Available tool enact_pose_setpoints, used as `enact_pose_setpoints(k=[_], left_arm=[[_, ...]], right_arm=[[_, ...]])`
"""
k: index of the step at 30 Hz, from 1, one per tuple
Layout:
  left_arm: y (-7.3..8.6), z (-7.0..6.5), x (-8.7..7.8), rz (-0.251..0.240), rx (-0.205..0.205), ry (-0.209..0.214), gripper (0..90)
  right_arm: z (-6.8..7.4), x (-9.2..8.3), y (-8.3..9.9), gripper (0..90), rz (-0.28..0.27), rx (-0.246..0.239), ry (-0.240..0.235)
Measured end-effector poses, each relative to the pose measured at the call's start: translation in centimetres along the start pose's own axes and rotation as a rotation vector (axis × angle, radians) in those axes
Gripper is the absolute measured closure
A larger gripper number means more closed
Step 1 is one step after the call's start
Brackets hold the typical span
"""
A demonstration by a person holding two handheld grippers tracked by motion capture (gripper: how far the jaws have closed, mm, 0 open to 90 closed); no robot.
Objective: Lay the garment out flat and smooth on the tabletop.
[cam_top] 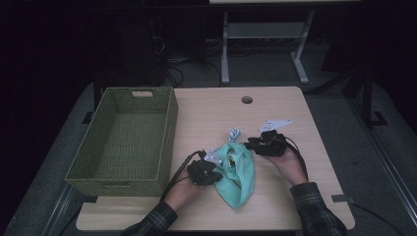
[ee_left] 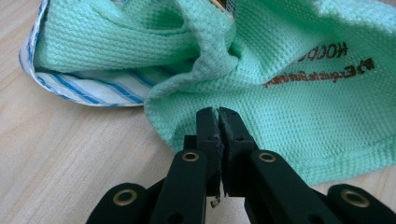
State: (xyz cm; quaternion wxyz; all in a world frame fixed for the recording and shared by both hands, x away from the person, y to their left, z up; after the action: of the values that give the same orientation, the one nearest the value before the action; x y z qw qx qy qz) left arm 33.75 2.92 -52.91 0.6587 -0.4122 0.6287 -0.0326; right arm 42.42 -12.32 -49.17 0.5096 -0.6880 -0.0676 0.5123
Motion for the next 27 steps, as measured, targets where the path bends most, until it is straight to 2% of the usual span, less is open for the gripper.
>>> enact_pose_setpoints(k=[1, 6, 11, 14, 18, 19, 22, 27], left_arm=[[-0.1, -0.1, 0.1, -0.01, -0.01, -0.002, 86.4], [-0.1, -0.1, 0.1, -0.013, -0.012, 0.0, 86.0], [-0.1, -0.1, 0.0, -0.003, 0.005, -0.008, 85.9], [0.0, -0.1, 0.0, 0.0, 0.007, -0.005, 85.9], [0.0, -0.1, 0.0, 0.001, 0.006, -0.004, 85.9], [0.0, -0.1, 0.0, 0.001, 0.006, -0.004, 85.9], [-0.1, -0.1, 0.1, -0.01, -0.004, -0.005, 85.9], [0.0, -0.1, 0.0, 0.001, 0.005, -0.005, 86.0]], right_arm=[[-0.1, 0.4, 0.1, 70.0, 0.008, -0.004, 0.003], [-0.3, 2.0, 0.6, 72.0, 0.03, 0.034, -0.02], [-0.3, 3.2, 1.5, 87.8, 0.064, 0.064, -0.068], [-0.2, 3.2, 1.5, 89.1, 0.068, 0.075, -0.072], [-0.6, 2.7, 1.1, 89.6, 0.044, 0.043, -0.036], [-0.6, 2.4, 1.0, 89.7, 0.042, 0.053, -0.03], [-1.1, 1.8, 0.8, 89.8, 0.035, 0.044, 0.006], [-2.2, 0.9, 0.9, 89.8, 0.021, 0.044, 0.056]])
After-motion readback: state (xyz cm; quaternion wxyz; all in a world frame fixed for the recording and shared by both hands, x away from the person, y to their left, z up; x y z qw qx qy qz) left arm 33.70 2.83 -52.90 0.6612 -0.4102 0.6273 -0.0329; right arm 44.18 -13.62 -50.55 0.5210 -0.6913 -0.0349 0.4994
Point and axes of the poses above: each handheld gripper's, and its own axes: x roughly forward along the jaws, y roughly out of its underside, z roughly to its left, the point moved 9 cm from there along x, roughly forward along the jaws, and after that the axes turned 3 degrees about -x, right-handed, at the moved point
